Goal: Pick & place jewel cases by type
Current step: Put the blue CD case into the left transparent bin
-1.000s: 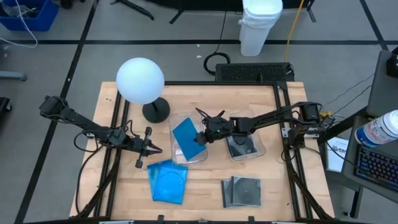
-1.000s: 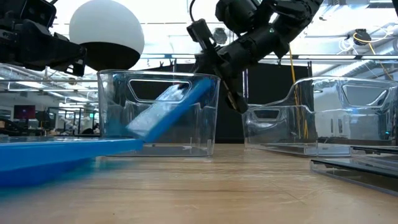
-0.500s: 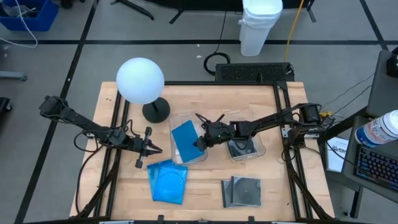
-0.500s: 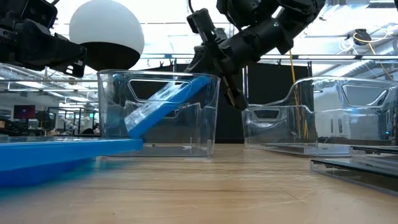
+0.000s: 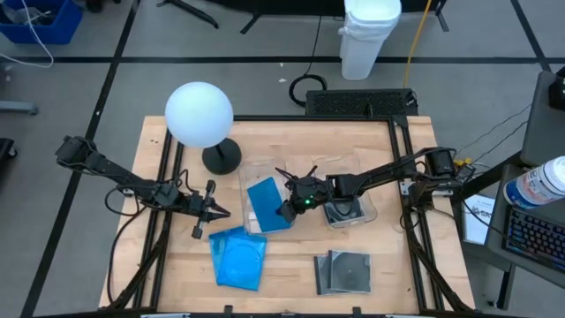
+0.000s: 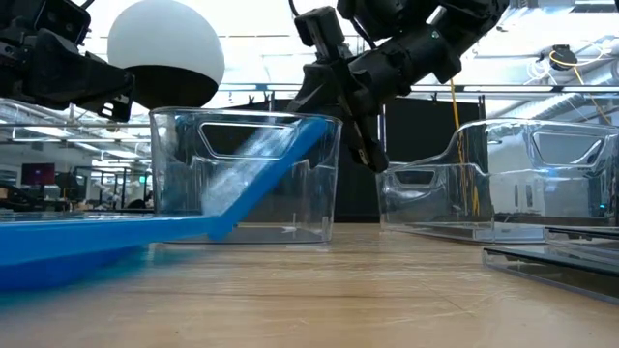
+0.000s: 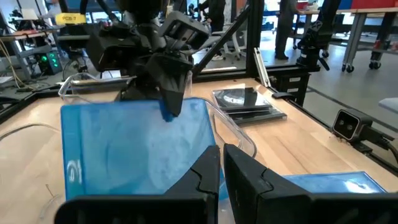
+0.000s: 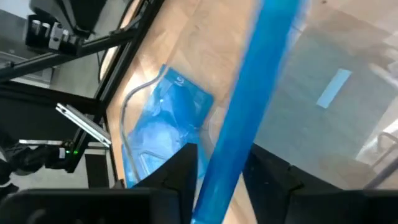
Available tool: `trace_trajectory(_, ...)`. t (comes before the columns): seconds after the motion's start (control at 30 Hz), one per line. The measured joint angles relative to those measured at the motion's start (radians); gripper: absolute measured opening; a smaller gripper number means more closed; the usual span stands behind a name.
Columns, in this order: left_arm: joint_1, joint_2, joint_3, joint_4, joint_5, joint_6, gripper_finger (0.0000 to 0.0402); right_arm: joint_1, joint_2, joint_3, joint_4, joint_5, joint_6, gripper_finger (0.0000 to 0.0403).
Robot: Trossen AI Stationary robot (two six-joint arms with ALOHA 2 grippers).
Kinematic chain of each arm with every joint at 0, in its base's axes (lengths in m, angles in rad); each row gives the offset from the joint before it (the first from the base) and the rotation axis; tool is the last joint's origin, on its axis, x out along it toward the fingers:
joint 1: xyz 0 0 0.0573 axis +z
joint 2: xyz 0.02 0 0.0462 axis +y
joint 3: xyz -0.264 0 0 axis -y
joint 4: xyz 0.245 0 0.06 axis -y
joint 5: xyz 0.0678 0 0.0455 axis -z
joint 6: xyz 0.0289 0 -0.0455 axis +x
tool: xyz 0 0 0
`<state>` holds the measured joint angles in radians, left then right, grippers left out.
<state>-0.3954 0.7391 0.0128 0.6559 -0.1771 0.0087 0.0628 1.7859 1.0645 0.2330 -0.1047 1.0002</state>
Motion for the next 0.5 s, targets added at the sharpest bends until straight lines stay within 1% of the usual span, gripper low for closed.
trace_trajectory(0.13,0.000,0.000,0.000,0.000,0.000,0.000,0.0031,-0.022,0.000,0.000,0.003,0.000,-0.028,0.0158)
trace_trajectory(0.23,0.000,0.000,0.000,0.000,0.000,0.000,0.0031,-0.036,0.000,0.000,0.002,0.000,-0.046,0.0178)
trace_trajectory(0.4,0.000,0.000,0.000,-0.001,0.000,0.001,0.0031,-0.043,0.000,0.000,0.002,-0.003,-0.067,0.0191)
trace_trajectory(0.5,0.000,0.000,0.000,-0.002,0.000,0.001,0.0031,-0.043,0.000,0.000,0.002,-0.004,-0.136,0.0192)
